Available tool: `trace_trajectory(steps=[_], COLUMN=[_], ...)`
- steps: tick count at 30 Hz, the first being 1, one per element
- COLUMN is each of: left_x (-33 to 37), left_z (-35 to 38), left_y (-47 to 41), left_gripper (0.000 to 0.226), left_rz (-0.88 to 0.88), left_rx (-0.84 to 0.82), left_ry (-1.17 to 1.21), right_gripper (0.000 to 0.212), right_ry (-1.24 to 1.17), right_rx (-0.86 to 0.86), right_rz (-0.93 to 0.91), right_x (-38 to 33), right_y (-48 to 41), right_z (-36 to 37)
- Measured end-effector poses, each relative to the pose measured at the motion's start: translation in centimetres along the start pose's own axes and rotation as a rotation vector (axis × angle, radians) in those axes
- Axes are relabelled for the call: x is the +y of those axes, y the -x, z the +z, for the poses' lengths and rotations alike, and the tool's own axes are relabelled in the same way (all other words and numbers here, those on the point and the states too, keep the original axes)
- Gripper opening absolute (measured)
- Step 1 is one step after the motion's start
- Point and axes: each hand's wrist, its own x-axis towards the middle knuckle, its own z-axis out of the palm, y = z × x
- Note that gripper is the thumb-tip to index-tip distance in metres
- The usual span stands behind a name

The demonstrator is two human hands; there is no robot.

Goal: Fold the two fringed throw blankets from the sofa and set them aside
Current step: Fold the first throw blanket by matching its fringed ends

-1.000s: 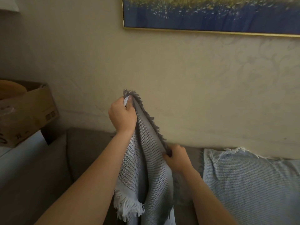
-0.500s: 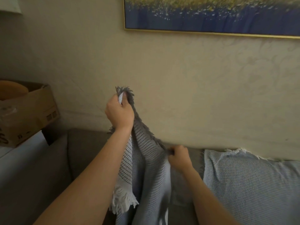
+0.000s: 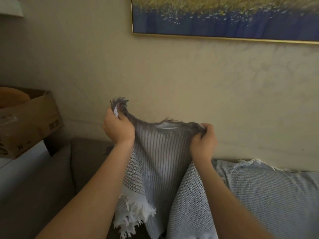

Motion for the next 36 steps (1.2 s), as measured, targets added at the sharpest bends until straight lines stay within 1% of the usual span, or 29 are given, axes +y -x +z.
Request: trace_trajectory(steps=[2, 3, 6, 9, 12, 13, 15, 18, 21, 22, 23, 25, 26, 28, 29, 30, 31, 33, 34, 36], left_x=[-0.3, -0.3, -0.2, -0.5, 0.0, 0.2, 0.6, 0.7, 1.4, 1.6, 2.1, 2.5, 2.5, 2.4, 2.2, 1.7, 1.3, 0.7, 0.5, 0.6], left_z=[-0.1, -0.2, -0.2, 0.0, -0.1, 0.0, -0.1, 0.1, 0.3, 0.4, 0.2, 0.0, 0.0, -0.2, -0.2, -0.1, -0.2, -0.6, -0.7, -1.0], left_y=[0.1, 0.2, 0.2, 0.2, 0.4, 0.4, 0.7, 0.7, 0.9, 1.1, 1.3, 2.0, 2.2, 2.5, 2.5, 2.2, 2.0, 1.8, 1.7, 2.0], left_gripper=[0.028, 0.028, 0.032, 0.042, 0.044, 0.044, 0.043, 0.047, 0.037, 0.034, 0.032, 0.035, 0.035, 0.027, 0.024, 0.026, 0.032, 0.047, 0.051, 0.051], left_rz=[-0.002, -0.002, -0.028, -0.069, -0.089, -0.082, -0.050, -0.025, -0.028, -0.031, -0.029, -0.016, -0.020, -0.017, -0.016, -0.029, -0.043, -0.046, -0.007, 0.114], left_rx=[-0.001, -0.003, 0.017, 0.005, -0.046, -0.062, -0.069, -0.117, -0.137, -0.142, -0.142, -0.175, -0.204, -0.253, -0.284, -0.334, -0.419, -0.676, -0.796, -0.980], left_ry=[-0.004, -0.010, 0.021, 0.040, 0.015, -0.007, -0.028, 0.040, 0.049, 0.055, 0.060, 0.089, 0.107, 0.115, 0.108, 0.104, 0.093, 0.054, 0.019, -0.121], right_gripper=[0.035, 0.038, 0.043, 0.028, 0.014, 0.011, 0.014, 0.015, 0.032, 0.034, 0.031, 0.016, 0.014, 0.015, 0.015, 0.014, 0.013, 0.010, 0.008, 0.009], right_ry=[-0.005, 0.025, 0.130, 0.163, 0.206, 0.222, 0.224, 0.168, 0.179, 0.211, 0.243, 0.275, 0.266, 0.209, 0.168, 0.124, 0.078, -0.009, -0.043, -0.089], right_rx=[0.082, 0.079, -0.020, -0.100, -0.135, -0.137, -0.153, -0.263, -0.365, -0.390, -0.406, -0.406, -0.386, -0.340, -0.318, -0.293, -0.269, -0.232, -0.217, -0.198], right_rz=[0.075, 0.085, 0.103, 0.169, 0.223, 0.221, 0.187, 0.136, 0.090, 0.071, 0.057, 0.043, 0.044, 0.040, 0.046, 0.061, 0.075, 0.076, 0.065, 0.035], right_x=[0.1, 0.2, 1.1, 2.3, 2.7, 2.8, 2.7, 3.2, 3.8, 4.1, 4.4, 4.7, 4.6, 4.3, 4.1, 3.8, 3.5, 2.7, 2.4, 1.6], right_y=[-0.3, -0.4, -0.2, 0.2, 0.7, 0.8, 1.1, 1.4, 2.1, 2.3, 2.6, 3.0, 3.1, 3.2, 3.0, 2.8, 2.5, 2.1, 1.8, 1.4], right_z=[-0.6, -0.7, -0.7, -0.5, -0.5, -0.6, -0.8, -0.8, -0.6, -0.5, -0.3, 0.2, 0.4, 0.9, 1.0, 1.0, 1.0, 0.8, 0.8, 0.7])
